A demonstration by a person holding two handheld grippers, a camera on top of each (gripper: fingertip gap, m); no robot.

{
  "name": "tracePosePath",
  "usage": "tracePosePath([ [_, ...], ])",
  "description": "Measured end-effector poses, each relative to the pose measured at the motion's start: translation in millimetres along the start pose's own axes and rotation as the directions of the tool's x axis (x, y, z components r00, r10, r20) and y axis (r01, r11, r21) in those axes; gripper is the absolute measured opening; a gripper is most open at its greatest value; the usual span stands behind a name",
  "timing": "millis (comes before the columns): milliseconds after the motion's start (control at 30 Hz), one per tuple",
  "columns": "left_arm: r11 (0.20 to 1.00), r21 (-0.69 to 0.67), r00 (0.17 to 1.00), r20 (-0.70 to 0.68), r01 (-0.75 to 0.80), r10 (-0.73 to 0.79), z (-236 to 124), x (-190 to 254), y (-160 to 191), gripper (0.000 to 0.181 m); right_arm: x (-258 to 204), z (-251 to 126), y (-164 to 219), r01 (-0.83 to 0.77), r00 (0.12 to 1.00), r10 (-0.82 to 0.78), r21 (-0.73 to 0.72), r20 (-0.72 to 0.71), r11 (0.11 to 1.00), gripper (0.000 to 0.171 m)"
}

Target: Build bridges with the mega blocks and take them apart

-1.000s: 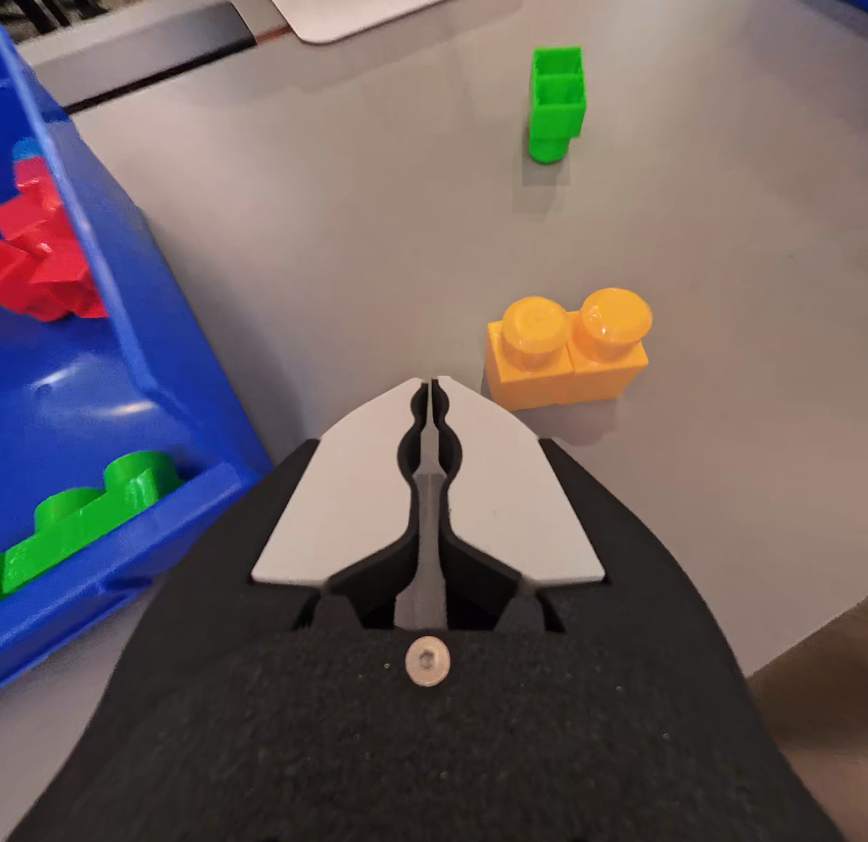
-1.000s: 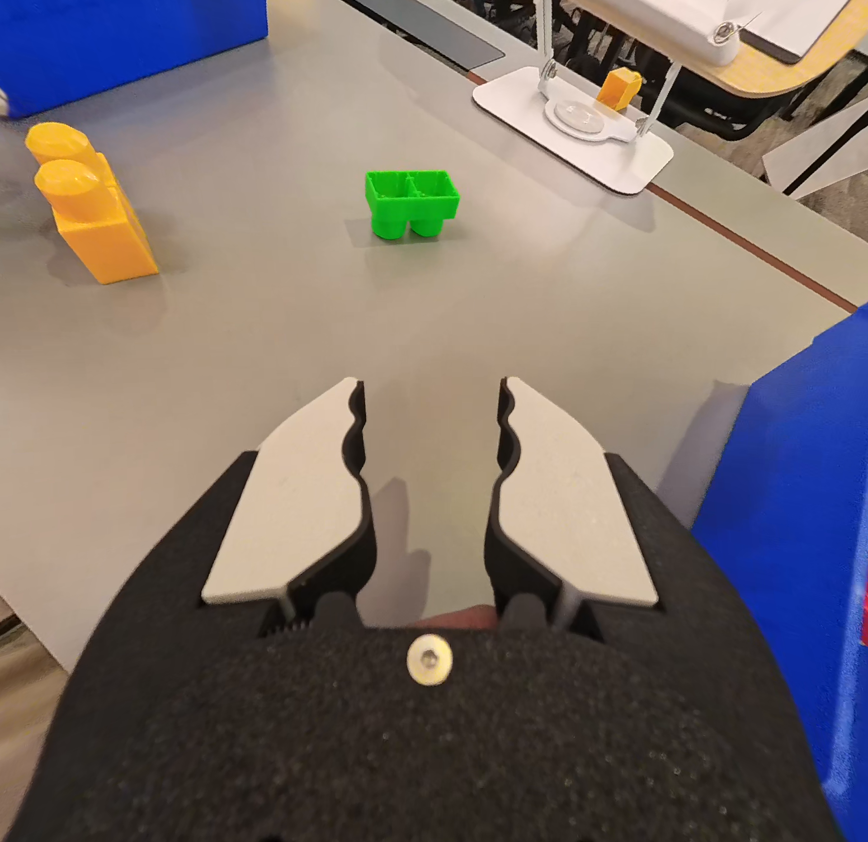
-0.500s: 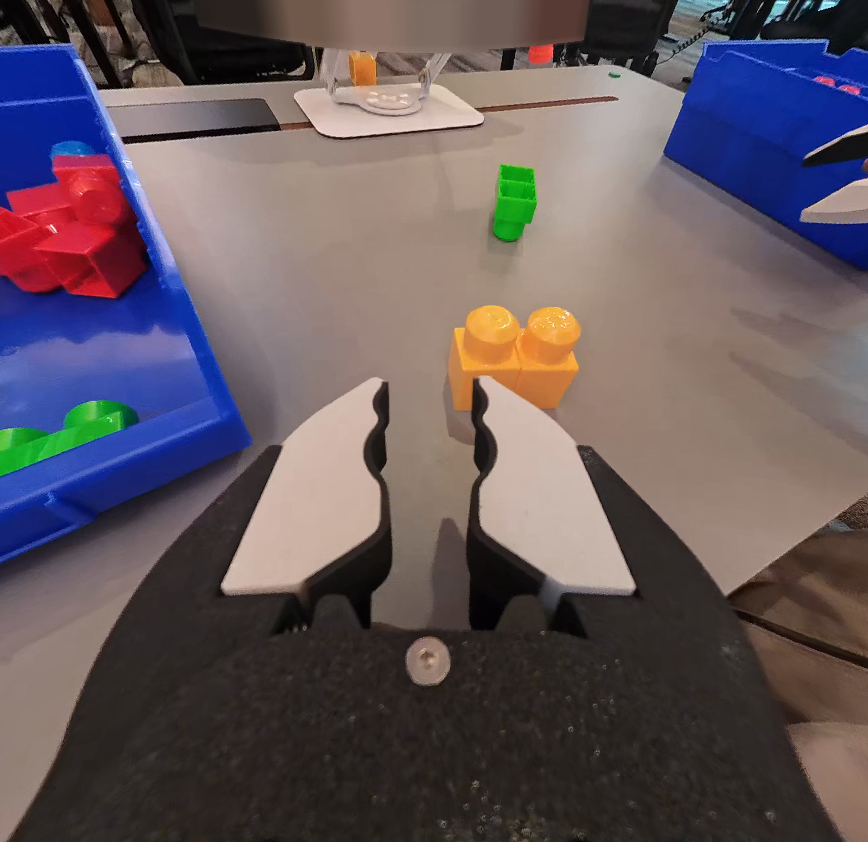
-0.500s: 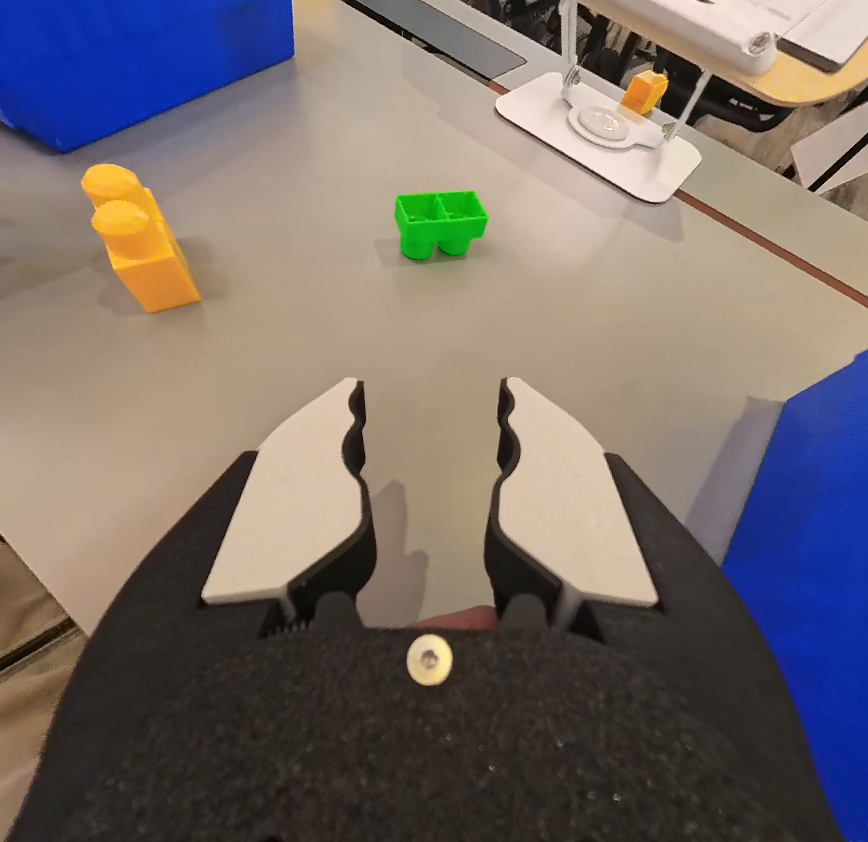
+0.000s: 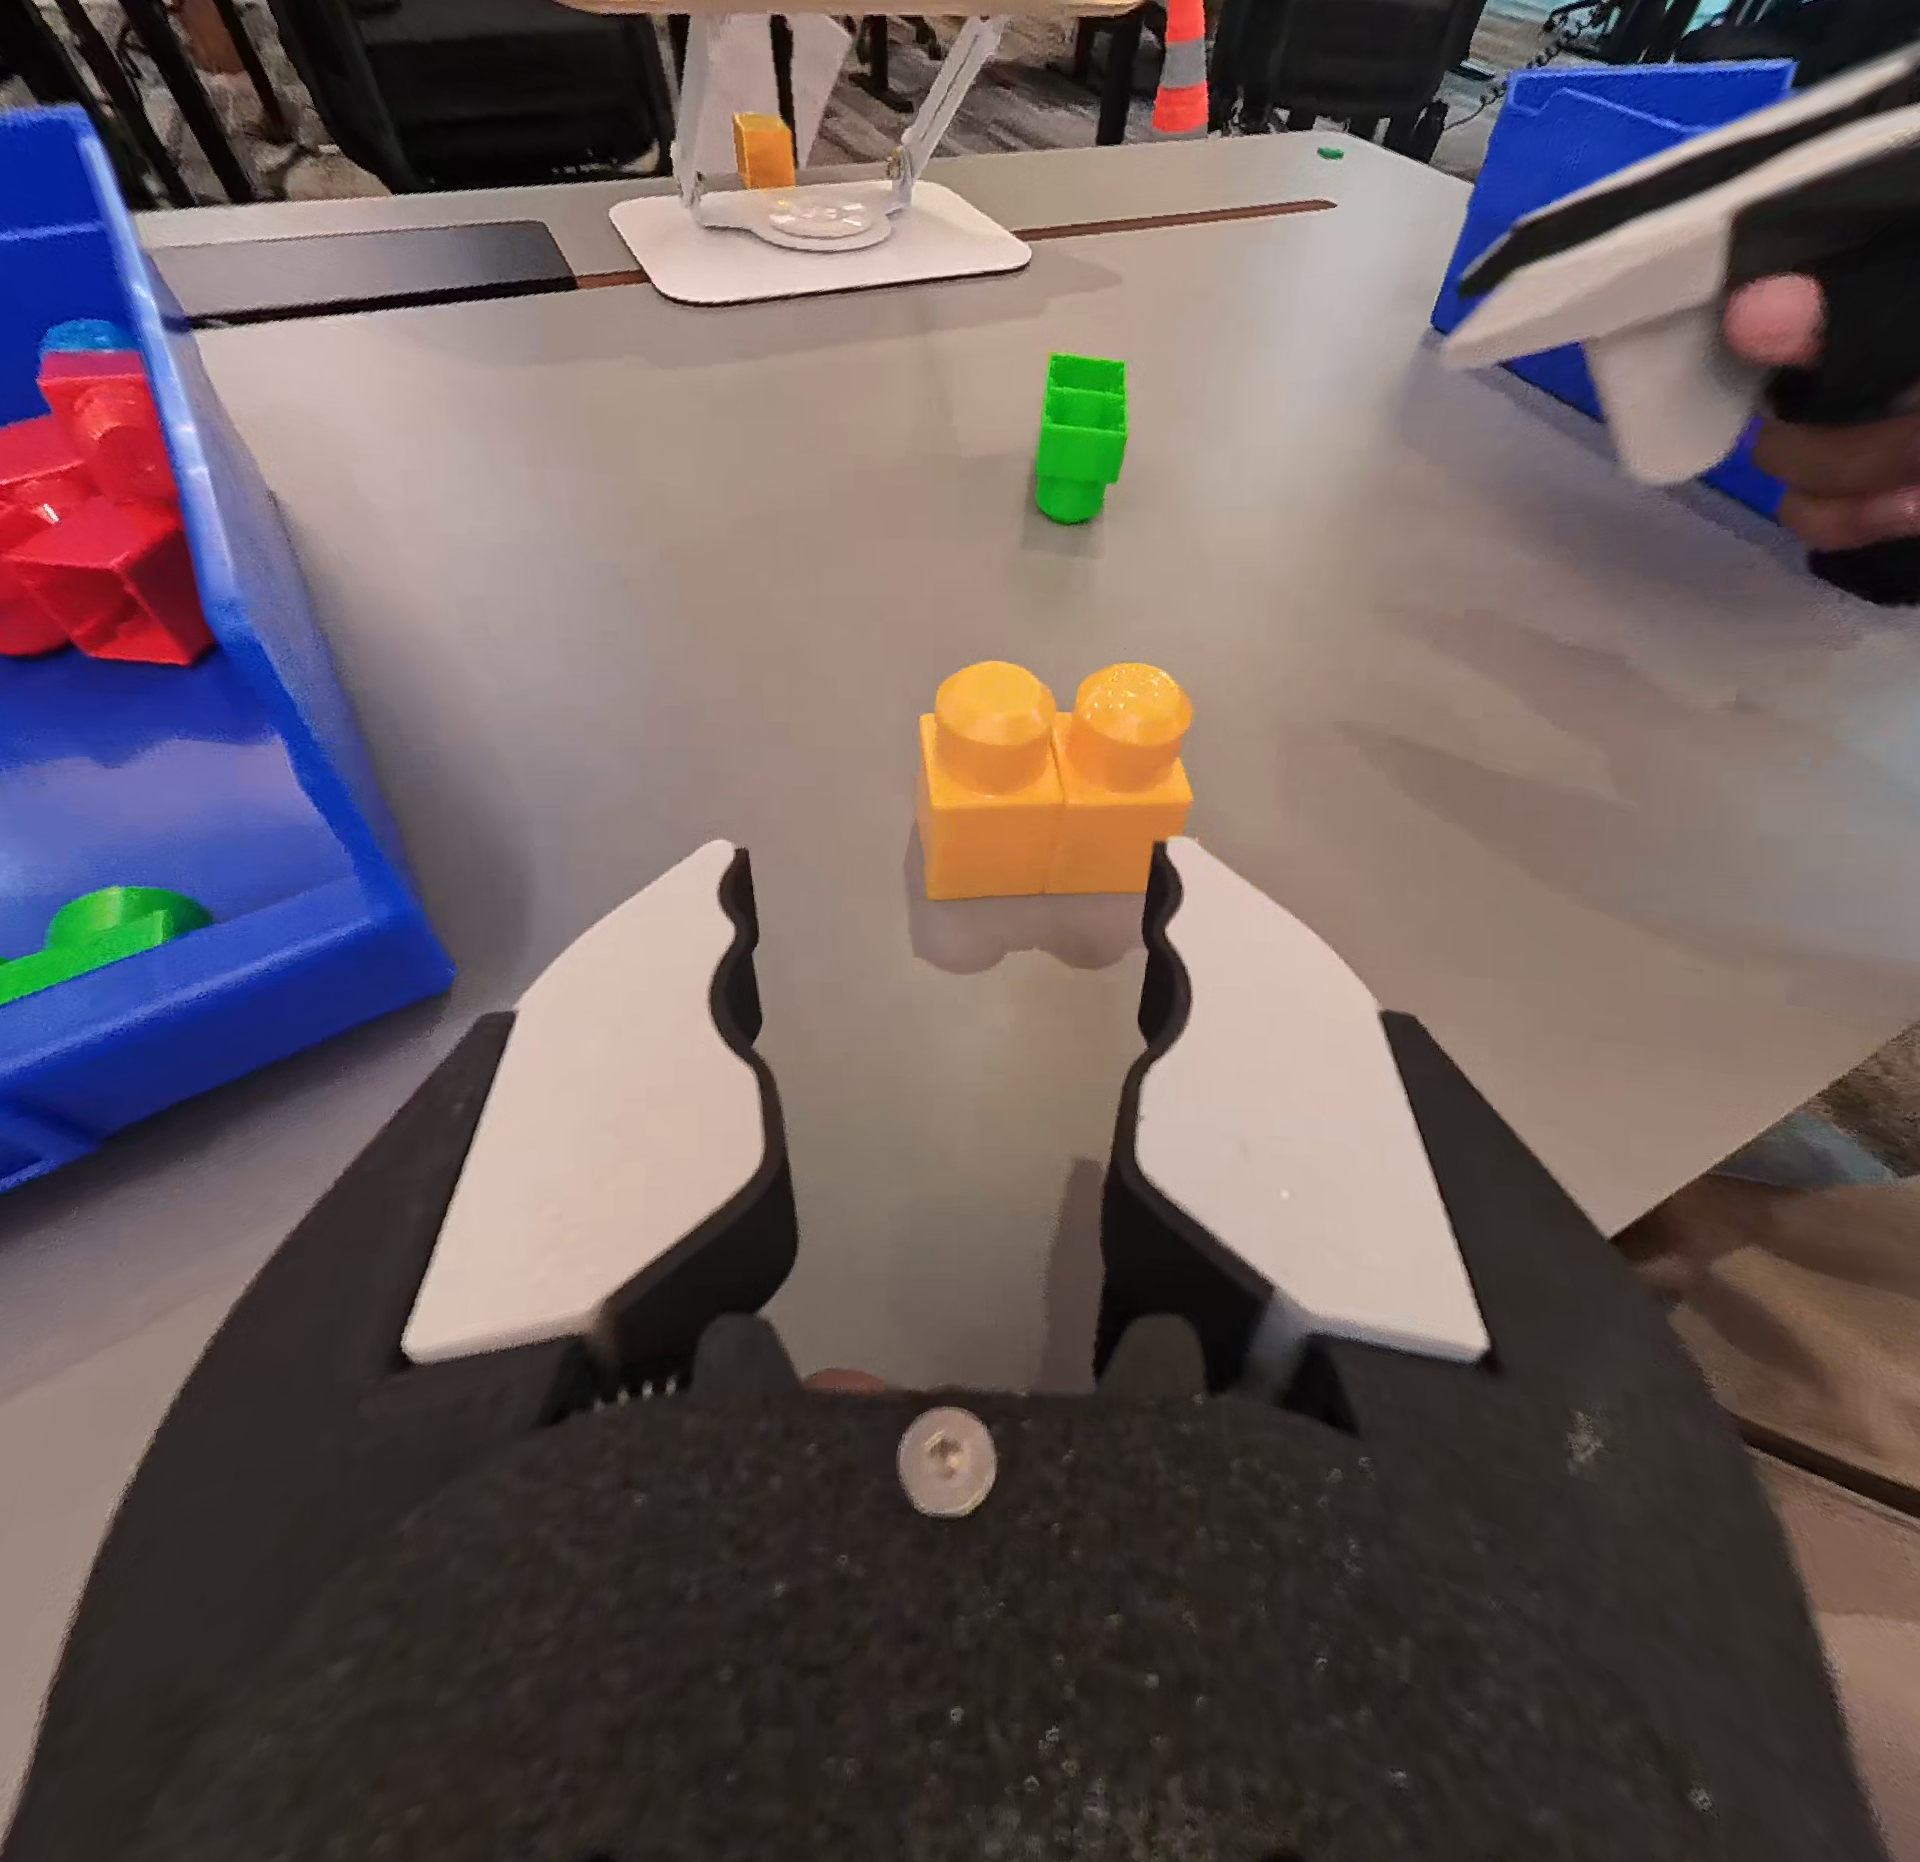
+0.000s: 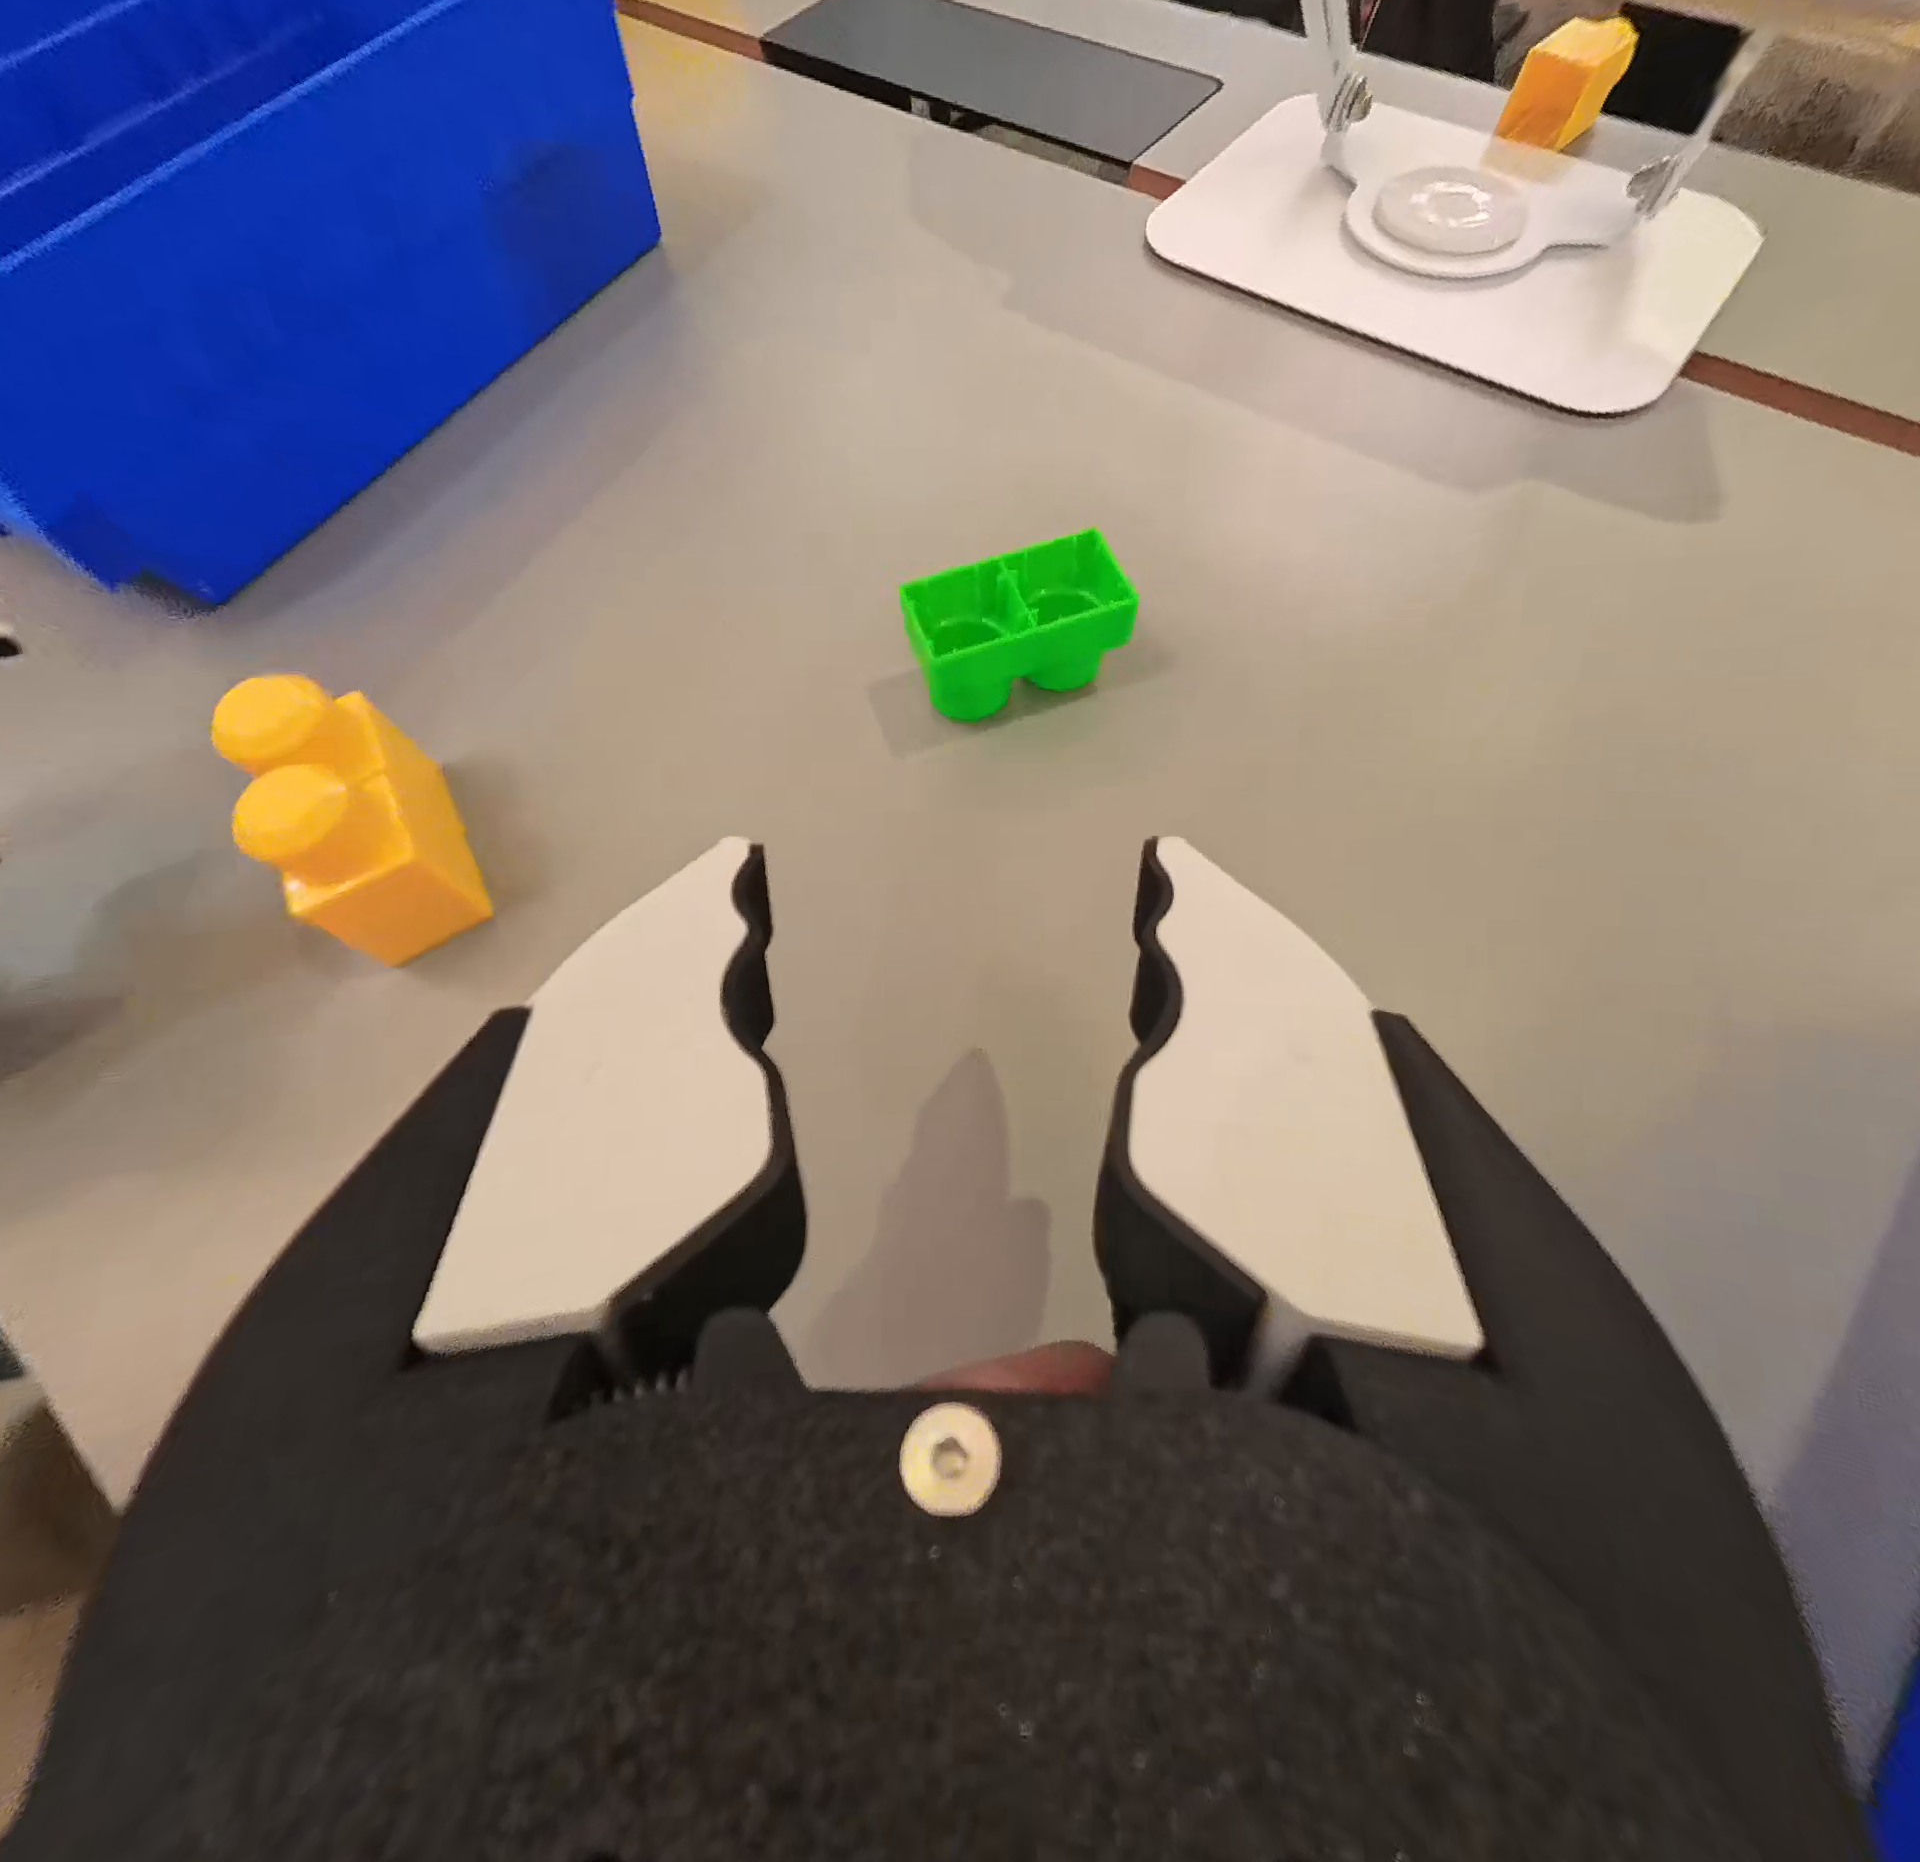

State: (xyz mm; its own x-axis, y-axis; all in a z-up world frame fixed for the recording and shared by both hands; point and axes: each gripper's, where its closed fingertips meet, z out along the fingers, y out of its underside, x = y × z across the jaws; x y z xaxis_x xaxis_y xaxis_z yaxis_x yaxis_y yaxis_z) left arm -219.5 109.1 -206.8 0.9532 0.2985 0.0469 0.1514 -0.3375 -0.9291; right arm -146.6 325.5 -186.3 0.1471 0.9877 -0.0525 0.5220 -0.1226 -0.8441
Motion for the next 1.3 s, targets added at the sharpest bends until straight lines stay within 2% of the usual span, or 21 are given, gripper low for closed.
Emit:
tracePosePath([
  [167, 0.996, 0.039, 0.996, 0.025, -0.082, 0.081, -5, 3, -8, 0.068, 0, 50, 1, -0.065, 0.996, 0.071, -0.094, 0.057, 0.993, 0.068],
  [333, 0.997, 0.055, 0.998, 0.008, -0.059, 0.058, -9, 5, -13, 0.065, -4, 92, 9, -0.146, 0.981, 0.165, -0.168, 0.105, 0.975, 0.067],
  [533, 0.999, 0.050, 1.000, -0.009, -0.011, 0.011, -9, -3, -9, 0.062, 3, 115, 12, -0.076, 0.996, 0.082, -0.200, 0.025, 0.977, 0.061],
  [667, 0.999, 0.043, 1.000, -0.010, 0.013, -0.013, -9, -10, -6, 0.061, 6, 121, 8, -0.034, 0.999, 0.035, -0.193, 0.001, 0.981, 0.041],
  [800, 0.999, 0.034, 1.000, -0.010, 0.025, -0.024, -8, -14, -4, 0.060, 13, 119, 4, 0.019, 1.000, -0.023, -0.175, -0.019, 0.984, 0.002],
  [900, 0.999, 0.033, 1.000, -0.014, 0.028, -0.027, -7, -15, -4, 0.060, 21, 114, 4, 0.042, 0.999, -0.047, -0.182, -0.026, 0.982, 0.000],
  [933, 0.999, 0.029, 1.000, -0.016, 0.028, -0.027, -6, -14, -3, 0.060, 22, 112, 3, 0.043, 0.999, -0.048, -0.180, -0.023, 0.983, 0.002],
  [1033, 1.000, 0.019, 1.000, -0.021, 0.023, -0.023, -5, -13, -1, 0.059, 17, 107, -2, 0.041, 0.999, -0.042, -0.157, -0.006, 0.987, 0.036],
  [1167, 1.000, 0.014, 0.999, -0.022, 0.023, -0.023, -4, -13, -1, 0.058, 9, 121, -5, 0.083, 0.995, -0.092, -0.169, -0.044, 0.982, 0.061],
  [1300, 0.999, 0.017, 0.999, -0.024, 0.030, -0.029, -5, -14, -1, 0.057, -12, 142, -7, 0.051, 0.999, -0.052, -0.180, 0.004, 0.982, 0.069],
])
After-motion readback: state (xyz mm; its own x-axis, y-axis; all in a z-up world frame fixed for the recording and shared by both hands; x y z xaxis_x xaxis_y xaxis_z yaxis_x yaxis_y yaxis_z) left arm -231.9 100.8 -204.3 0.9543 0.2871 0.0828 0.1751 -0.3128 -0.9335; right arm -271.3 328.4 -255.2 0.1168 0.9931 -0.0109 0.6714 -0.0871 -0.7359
